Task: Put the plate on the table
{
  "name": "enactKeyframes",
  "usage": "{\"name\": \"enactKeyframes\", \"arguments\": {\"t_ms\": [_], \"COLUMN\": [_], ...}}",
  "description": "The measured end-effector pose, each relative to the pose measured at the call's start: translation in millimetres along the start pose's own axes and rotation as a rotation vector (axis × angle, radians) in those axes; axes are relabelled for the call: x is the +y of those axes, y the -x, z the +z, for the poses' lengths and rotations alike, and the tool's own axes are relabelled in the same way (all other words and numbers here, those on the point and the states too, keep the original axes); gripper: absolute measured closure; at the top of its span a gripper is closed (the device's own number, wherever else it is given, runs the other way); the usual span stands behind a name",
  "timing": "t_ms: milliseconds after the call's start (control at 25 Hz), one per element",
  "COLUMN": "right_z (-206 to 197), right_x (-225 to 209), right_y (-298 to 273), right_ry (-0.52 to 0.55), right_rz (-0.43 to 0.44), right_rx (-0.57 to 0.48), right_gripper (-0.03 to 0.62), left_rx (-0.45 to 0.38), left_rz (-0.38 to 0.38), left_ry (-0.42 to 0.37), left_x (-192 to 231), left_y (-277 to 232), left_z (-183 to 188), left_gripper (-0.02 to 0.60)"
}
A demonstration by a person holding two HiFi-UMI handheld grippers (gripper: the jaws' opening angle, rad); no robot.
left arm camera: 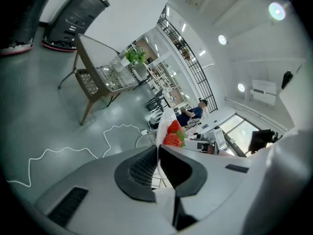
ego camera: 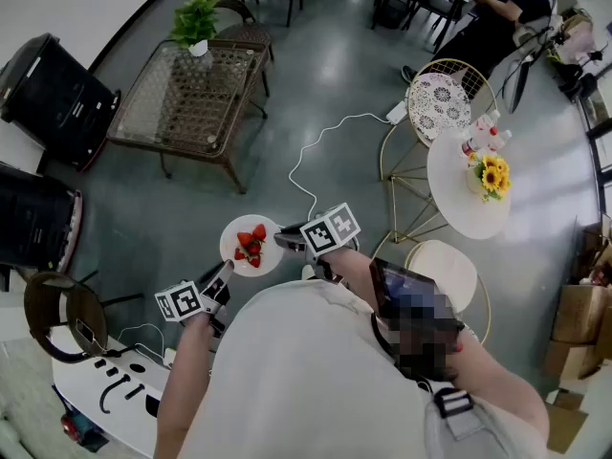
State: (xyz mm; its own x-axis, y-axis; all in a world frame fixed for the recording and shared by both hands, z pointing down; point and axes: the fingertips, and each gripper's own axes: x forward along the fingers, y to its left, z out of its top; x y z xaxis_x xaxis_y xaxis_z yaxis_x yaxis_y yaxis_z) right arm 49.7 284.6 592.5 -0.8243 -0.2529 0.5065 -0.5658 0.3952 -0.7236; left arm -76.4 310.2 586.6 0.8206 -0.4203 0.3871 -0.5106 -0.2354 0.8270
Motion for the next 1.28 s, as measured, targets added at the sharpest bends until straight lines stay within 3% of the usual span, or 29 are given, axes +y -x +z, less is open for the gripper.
{"name": "enactKeyframes", "arguments": {"t_ms": [320,1280], "right_z": [11,-1], "right_x": [7,-1], "right_y": [-7,1], "right_ry": [0.006,-0.044], "right_rz": [0.017,0.031], "right_rx": [-0.003,0.025], "right_gripper": [0.556,0.556], "left_rx": [-0.018,-0.032], "left_rz": [0.012,0.063], "left_ry": [-0.008,0.036], "left_x": [-1,-4], "left_y": [6,-1], "left_z": [10,-6], "left_gripper": [0.566,0.566]}}
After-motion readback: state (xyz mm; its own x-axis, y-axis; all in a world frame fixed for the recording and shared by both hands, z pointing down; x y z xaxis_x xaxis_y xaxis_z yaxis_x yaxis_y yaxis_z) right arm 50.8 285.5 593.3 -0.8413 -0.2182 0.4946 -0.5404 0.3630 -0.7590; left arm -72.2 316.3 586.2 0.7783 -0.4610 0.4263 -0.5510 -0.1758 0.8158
